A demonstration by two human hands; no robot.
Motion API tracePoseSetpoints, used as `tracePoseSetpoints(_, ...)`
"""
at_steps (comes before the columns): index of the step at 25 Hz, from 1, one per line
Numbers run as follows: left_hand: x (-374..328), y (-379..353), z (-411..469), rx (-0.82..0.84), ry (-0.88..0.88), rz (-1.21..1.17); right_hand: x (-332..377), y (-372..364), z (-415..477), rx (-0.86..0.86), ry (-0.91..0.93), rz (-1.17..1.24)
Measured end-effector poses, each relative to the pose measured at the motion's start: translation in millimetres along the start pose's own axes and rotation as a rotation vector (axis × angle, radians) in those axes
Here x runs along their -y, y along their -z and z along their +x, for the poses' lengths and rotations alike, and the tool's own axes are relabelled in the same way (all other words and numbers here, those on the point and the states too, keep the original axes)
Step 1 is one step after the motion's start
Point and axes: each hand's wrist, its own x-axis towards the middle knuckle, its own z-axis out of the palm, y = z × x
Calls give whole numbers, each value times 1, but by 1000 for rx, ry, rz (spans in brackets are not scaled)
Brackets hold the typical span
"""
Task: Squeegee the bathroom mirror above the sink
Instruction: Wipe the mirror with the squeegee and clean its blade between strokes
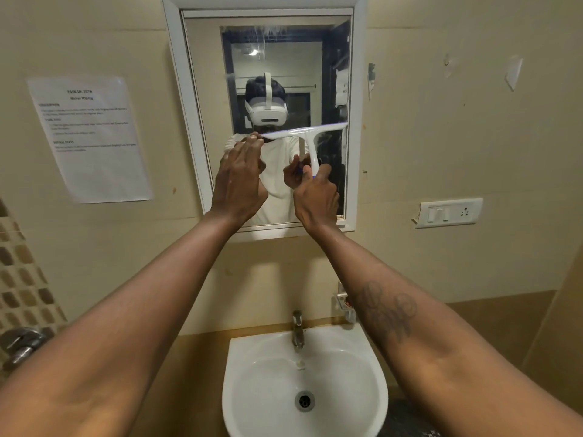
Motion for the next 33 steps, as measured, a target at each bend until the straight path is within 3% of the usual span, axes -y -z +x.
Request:
tracePoseSetpoints(11,7,-14,-2,45,2,15,-4,-13,-7,31,-72,42)
tracePoseSetpoints(25,16,-19,-37,94,51,27,-61,-24,-65,76,-91,-56)
tracePoseSetpoints(33,14,-20,-56,168,68,27,-85,-21,-101,135,-208,-107)
